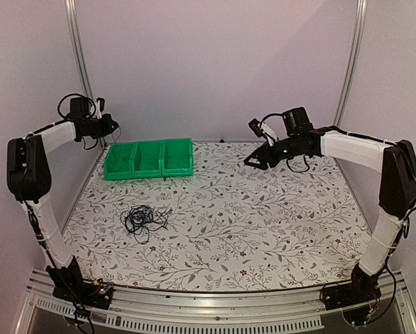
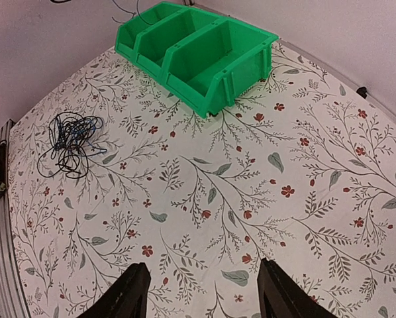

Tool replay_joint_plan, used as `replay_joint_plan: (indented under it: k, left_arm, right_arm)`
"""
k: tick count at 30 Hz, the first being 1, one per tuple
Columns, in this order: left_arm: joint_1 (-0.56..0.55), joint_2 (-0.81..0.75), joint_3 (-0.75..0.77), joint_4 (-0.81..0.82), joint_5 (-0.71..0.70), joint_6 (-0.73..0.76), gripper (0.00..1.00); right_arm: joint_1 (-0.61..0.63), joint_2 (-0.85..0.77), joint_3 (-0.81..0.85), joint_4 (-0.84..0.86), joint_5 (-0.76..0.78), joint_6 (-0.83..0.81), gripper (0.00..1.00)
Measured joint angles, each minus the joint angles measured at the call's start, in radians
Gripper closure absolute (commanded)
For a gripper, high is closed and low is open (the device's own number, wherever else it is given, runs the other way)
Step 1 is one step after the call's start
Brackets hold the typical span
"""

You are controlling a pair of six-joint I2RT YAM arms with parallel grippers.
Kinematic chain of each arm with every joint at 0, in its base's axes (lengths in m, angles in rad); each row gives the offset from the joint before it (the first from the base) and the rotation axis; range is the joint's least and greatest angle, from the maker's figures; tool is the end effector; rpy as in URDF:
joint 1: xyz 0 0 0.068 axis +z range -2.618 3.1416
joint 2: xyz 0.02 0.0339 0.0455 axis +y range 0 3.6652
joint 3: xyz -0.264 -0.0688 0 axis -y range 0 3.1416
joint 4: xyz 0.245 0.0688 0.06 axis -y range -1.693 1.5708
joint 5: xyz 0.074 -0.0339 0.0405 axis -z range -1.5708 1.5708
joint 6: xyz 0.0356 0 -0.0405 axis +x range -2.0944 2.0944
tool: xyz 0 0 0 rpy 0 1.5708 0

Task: Untangle the cables

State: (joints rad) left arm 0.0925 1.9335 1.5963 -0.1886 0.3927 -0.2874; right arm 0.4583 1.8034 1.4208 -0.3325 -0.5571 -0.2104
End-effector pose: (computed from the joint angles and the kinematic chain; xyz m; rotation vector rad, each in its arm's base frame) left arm 0.4565 0.0287 0.2822 -0.1589 2.0897 -0.5289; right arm 0.3587 0.1979 0.2663 -1.0155 2.0290 0.7653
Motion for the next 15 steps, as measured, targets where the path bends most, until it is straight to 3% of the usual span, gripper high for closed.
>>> replay_joint_plan:
  k: [15]
  left_arm:
    - [-0.047, 0.117, 0.077, 0.100, 0.095, -0.114, 1.00]
  right_arm:
    - [0.011, -0.002, -0.008, -0.004, 0.024, -0.031, 0.40]
